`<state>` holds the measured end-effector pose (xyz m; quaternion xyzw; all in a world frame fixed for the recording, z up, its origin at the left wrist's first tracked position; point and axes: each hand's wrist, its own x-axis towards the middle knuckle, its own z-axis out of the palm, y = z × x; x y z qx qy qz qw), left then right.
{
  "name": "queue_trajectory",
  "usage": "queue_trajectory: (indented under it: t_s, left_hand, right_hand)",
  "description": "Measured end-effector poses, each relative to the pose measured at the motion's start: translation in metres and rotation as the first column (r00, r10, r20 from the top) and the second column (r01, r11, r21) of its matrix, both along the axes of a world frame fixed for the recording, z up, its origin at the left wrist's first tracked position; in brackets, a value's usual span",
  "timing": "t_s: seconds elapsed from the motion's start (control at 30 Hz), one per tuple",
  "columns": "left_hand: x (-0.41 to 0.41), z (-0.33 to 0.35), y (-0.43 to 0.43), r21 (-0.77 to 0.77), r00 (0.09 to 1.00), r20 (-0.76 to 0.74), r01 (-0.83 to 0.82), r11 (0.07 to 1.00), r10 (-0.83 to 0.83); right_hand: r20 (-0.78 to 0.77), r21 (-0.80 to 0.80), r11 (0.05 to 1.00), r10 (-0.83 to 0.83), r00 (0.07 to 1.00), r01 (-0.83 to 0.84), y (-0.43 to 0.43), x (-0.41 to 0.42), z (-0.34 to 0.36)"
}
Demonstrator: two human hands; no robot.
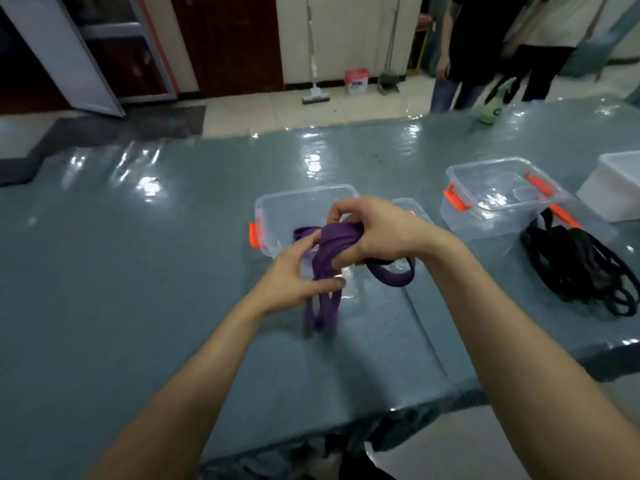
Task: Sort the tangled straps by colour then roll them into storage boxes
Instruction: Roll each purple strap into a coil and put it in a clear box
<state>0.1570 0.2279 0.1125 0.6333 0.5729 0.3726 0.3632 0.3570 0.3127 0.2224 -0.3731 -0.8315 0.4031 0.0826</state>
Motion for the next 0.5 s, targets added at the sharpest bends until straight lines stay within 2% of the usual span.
queue_trajectory:
  t_s: [0.13,0.23,0.3,0.33,0.4,0.47,0.5]
  left_hand:
    - [-0.073,0.067,-0.026,0.095,0.976,0.099,-0.202,0.975,0.193]
    - [-0.122,0.108,-0.052,0.149,0.961,0.029,-0.276,0.949,0.275]
    - [-0.146,0.126,-0.066,0.173,0.958,-0.006,-0.280,0.944,0.285]
    - [-0.156,0.133,-0.073,0.181,0.954,-0.003,-0.294,0.939,0.299]
    - [-0.177,0.142,-0.085,0.168,0.945,0.049,-0.326,0.930,0.322]
    - [-0.198,0.144,-0.094,0.119,0.942,0.087,-0.334,0.935,0.325]
    - [-0.205,0.143,-0.097,0.091,0.944,0.091,-0.327,0.941,0.319]
  right_hand:
    - [0.069,0.060,0.988,0.139,0.988,-0.143,-0.002,-0.066,0.056]
    - [0.198,0.062,0.975,0.196,0.960,-0.212,-0.001,-0.099,0.065]
    - [0.188,0.010,0.978,0.202,0.961,-0.208,-0.002,-0.112,0.058]
    - [0.116,-0.005,0.985,0.174,0.978,-0.175,-0.002,-0.115,0.054]
    - [-0.197,-0.132,0.988,0.050,0.979,-0.077,0.001,-0.119,0.045]
    - [-0.479,-0.332,0.939,-0.092,0.873,-0.083,0.003,-0.121,0.038]
    - [-0.550,-0.403,0.907,-0.135,0.824,-0.120,0.003,-0.122,0.036]
